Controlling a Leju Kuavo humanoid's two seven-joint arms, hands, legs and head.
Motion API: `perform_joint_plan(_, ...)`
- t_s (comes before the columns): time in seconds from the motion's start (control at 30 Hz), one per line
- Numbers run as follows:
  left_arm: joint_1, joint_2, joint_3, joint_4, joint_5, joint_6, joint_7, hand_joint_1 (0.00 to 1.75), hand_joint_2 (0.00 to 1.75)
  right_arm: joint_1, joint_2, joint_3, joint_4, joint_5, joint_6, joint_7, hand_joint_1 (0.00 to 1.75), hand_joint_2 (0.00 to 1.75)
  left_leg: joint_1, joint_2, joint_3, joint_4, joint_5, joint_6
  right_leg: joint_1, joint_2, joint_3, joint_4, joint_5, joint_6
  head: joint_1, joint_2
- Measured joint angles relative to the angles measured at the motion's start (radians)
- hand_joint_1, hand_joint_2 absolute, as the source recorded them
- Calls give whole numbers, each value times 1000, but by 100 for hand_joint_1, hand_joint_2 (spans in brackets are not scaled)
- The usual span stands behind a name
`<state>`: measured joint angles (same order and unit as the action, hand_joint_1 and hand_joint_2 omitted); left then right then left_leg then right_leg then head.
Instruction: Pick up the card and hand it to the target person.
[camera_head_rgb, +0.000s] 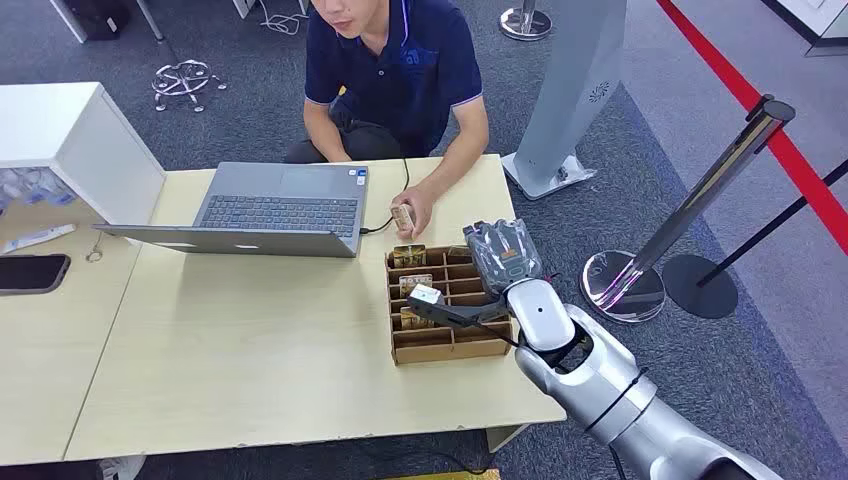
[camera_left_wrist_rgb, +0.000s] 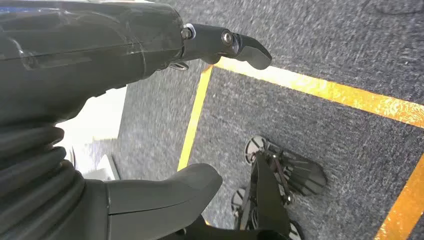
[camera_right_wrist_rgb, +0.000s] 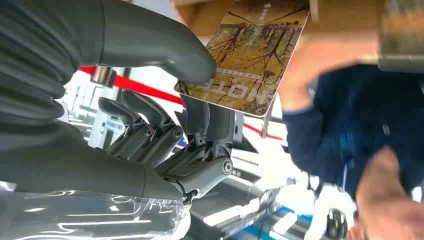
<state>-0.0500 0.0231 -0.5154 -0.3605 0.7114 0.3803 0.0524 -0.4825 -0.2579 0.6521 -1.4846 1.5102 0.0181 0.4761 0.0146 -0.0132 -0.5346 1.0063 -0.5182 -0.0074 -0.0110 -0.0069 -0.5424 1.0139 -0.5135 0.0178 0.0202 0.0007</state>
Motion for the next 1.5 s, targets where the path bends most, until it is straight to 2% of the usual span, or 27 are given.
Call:
perform_joint_plan(0.17, 0, -9, 22, 6, 29, 6, -3, 0, 175, 2, -2, -7, -79, 12, -3, -7, 175, 175, 0, 0, 0, 0, 0, 0, 0, 0, 0, 0, 0, 0, 0, 0)
perform_joint_plan(0.4, -2, -21, 52, 18, 76, 9, -8, 0, 175, -24, -5, -5, -268, 18, 10, -18, 175, 175, 0, 1, 0, 0, 0, 0, 0, 0, 0, 0, 0, 0, 0, 0)
perform_joint_plan(0.6, -4, -26, 69, 21, 101, 7, -15, 0, 175, -63, -6, 8, -307, -27, 18, -20, 175, 175, 0, 1, 0, 0, 0, 0, 0, 0, 0, 0, 0, 0, 0, 0)
perform_joint_plan(0.87, -7, -33, 84, 29, 133, 5, -22, 0, 175, -106, -4, 32, -227, -57, 22, -23, 175, 175, 0, 1, 0, 0, 0, 0, 0, 0, 0, 0, 0, 0, 0, 0)
perform_joint_plan(1.17, -12, -38, 92, 36, 174, 3, -32, 0, 175, -142, 21, 77, -38, -2, 61, -7, 175, 175, 0, 1, -1, 0, 0, 0, 0, 0, 0, 0, 0, 0, 0, 0)
perform_joint_plan(1.43, -14, -43, 93, 44, 194, 4, -39, 0, 175, -151, 39, 93, 56, 20, 14, 13, 175, 175, 0, 0, -1, 0, 0, 0, 0, 0, 0, 0, 0, 0, 0, 0)
perform_joint_plan(1.47, -14, -44, 93, 45, 196, 4, -39, 0, 175, -151, 41, 93, 63, 24, 8, 14, 171, 175, 0, 1, -1, 0, 0, 0, 0, 0, 0, 0, 0, 0, 0, 0)
perform_joint_plan(1.5, -15, -44, 93, 46, 199, 4, -39, 0, 175, -152, 42, 93, 68, 30, 3, 16, 140, 175, 0, 1, -1, 0, 0, 0, 0, 0, 0, 0, 0, 0, 0, 0)
